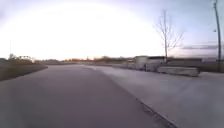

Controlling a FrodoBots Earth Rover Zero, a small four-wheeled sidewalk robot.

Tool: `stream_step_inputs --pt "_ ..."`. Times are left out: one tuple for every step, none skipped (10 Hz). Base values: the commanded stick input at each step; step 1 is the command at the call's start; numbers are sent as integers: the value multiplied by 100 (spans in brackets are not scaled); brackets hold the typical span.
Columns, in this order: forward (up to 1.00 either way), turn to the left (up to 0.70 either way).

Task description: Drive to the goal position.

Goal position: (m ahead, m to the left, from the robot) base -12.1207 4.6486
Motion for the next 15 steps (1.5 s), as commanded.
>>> stream_step_inputs --pt "100 1" --pt "100 1" --pt "100 1" --pt "100 1" --pt "100 1" --pt "100 1" --pt "100 1" --pt "100 1" --pt "100 1" --pt "100 1" --pt "100 1" --pt "100 1" --pt "100 1" --pt "100 1" --pt "100 1"
